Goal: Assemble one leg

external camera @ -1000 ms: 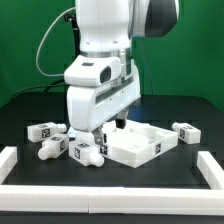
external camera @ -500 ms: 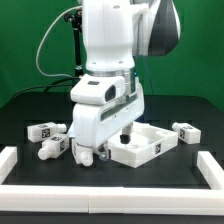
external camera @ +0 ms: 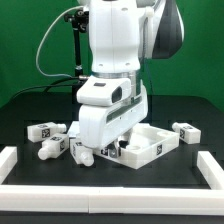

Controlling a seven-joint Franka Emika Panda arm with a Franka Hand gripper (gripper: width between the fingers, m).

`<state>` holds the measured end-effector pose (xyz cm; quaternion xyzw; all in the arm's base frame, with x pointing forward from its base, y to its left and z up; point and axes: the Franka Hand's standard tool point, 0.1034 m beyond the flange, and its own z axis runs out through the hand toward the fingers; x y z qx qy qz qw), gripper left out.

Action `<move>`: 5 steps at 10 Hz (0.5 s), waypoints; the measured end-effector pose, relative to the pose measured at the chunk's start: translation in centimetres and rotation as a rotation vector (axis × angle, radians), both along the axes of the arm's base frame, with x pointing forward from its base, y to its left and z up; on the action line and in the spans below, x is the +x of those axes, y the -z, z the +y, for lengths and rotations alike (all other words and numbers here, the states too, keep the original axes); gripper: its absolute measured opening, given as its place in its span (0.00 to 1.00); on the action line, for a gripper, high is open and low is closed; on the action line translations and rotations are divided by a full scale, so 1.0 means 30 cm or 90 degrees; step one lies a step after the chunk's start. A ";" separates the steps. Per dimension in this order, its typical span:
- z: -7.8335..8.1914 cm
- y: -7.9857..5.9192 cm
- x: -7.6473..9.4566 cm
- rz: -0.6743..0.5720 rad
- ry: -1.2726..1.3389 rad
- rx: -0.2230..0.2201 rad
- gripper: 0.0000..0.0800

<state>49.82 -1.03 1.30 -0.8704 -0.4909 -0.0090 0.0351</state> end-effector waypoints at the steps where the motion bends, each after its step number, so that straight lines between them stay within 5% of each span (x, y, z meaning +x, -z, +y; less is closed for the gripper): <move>1: 0.000 0.000 0.000 0.000 0.000 0.000 0.12; 5: -0.036 -0.020 0.011 0.033 0.157 0.007 0.07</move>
Offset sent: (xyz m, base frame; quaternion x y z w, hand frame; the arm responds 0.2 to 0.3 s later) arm -0.0014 -0.0149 0.0134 0.0014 0.0116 0.1907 0.9816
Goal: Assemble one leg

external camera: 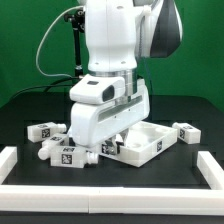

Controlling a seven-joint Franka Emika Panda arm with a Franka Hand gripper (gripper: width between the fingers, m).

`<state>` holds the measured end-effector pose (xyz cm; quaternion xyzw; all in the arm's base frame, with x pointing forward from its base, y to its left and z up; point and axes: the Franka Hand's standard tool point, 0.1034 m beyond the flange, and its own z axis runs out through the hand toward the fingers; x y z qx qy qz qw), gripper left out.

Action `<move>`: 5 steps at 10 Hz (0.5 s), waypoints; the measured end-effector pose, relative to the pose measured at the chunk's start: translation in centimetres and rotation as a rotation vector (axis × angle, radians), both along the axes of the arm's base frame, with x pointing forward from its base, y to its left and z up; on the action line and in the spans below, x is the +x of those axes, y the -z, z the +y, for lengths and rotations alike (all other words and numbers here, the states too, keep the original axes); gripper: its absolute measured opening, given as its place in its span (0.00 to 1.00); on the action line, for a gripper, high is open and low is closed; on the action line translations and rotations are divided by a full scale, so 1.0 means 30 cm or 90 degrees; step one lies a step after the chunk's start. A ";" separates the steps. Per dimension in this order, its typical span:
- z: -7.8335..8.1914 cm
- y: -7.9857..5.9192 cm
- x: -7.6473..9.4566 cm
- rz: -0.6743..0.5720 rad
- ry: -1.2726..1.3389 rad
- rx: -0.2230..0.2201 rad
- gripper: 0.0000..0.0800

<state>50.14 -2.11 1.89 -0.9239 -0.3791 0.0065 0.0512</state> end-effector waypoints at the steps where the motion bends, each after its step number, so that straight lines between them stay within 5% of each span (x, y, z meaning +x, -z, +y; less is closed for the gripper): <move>1: -0.003 -0.022 0.020 0.041 0.086 0.008 0.07; 3: -0.026 -0.044 0.068 0.063 0.132 0.013 0.07; 5: -0.021 -0.037 0.058 0.066 0.131 0.013 0.07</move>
Offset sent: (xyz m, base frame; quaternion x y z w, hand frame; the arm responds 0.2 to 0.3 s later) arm 0.0000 0.0000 0.0000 0.0000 0.0000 0.0000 1.0000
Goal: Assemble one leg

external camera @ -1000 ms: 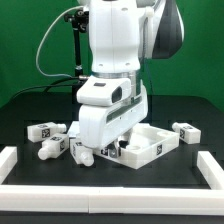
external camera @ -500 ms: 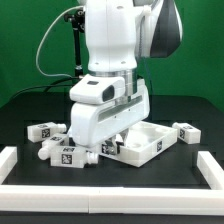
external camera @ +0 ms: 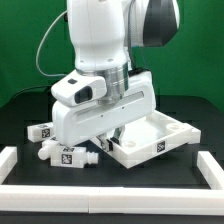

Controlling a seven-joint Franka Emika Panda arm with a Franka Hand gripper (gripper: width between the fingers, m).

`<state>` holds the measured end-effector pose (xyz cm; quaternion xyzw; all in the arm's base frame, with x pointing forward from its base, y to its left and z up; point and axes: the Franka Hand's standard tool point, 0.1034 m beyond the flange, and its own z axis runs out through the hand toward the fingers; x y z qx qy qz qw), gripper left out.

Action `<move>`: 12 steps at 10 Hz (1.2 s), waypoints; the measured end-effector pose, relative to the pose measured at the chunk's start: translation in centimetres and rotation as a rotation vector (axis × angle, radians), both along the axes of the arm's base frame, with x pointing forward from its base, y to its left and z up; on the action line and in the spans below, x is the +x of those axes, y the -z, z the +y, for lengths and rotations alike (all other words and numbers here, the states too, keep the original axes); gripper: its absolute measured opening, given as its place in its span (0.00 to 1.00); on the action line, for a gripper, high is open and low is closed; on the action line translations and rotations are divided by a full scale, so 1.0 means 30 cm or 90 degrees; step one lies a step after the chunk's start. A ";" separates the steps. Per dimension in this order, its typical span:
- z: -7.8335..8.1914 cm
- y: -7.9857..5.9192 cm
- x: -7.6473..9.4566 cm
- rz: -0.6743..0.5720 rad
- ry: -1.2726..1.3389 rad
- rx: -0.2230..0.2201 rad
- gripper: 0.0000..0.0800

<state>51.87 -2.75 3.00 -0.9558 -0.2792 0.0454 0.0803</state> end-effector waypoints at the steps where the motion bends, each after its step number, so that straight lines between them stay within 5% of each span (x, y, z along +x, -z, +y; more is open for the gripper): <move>1: 0.000 0.001 0.000 0.000 0.000 0.000 0.07; 3: -0.001 0.001 0.000 0.000 0.003 0.000 0.07; 7: -0.002 -0.035 0.131 0.032 0.318 -0.014 0.07; 12: -0.002 -0.015 0.128 0.014 0.317 -0.018 0.07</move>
Offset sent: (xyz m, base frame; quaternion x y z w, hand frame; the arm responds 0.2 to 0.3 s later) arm 0.0275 -0.0159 0.0213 -0.0389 0.0243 0.2689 0.9621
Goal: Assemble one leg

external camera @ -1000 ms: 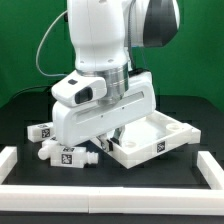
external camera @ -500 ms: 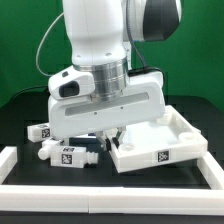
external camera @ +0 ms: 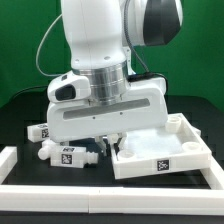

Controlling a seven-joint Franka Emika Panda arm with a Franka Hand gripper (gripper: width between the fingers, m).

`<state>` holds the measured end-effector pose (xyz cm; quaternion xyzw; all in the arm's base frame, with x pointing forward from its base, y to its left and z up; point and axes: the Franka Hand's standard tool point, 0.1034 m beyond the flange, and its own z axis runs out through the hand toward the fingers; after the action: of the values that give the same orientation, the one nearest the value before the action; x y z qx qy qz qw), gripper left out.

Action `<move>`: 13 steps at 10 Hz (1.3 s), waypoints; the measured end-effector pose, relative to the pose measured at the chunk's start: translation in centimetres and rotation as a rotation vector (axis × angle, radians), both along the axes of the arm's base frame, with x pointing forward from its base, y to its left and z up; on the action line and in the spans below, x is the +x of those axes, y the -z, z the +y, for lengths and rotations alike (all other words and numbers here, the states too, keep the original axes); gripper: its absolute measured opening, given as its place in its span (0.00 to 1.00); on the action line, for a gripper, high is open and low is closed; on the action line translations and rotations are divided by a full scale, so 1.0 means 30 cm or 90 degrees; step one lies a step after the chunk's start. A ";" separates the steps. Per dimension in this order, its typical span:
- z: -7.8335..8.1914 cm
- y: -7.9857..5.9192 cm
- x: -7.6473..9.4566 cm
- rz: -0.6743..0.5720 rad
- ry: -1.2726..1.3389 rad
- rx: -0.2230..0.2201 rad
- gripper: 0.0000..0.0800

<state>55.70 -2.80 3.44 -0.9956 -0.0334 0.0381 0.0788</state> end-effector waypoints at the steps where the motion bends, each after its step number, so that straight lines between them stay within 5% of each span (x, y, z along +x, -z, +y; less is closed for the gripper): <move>1: -0.004 0.022 0.004 0.010 0.049 -0.006 0.07; 4: -0.020 0.066 0.068 0.004 0.100 -0.005 0.07; 11: -0.001 0.068 0.132 -0.081 0.101 -0.020 0.07; 13: 0.001 0.068 0.132 -0.081 0.100 -0.020 0.35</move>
Offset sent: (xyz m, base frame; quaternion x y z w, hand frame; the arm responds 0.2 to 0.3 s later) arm 0.0230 -0.0077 -0.0143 0.0178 0.0283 0.1127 0.9931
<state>59.66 -2.77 1.39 -0.9967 0.0405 -0.0307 0.0639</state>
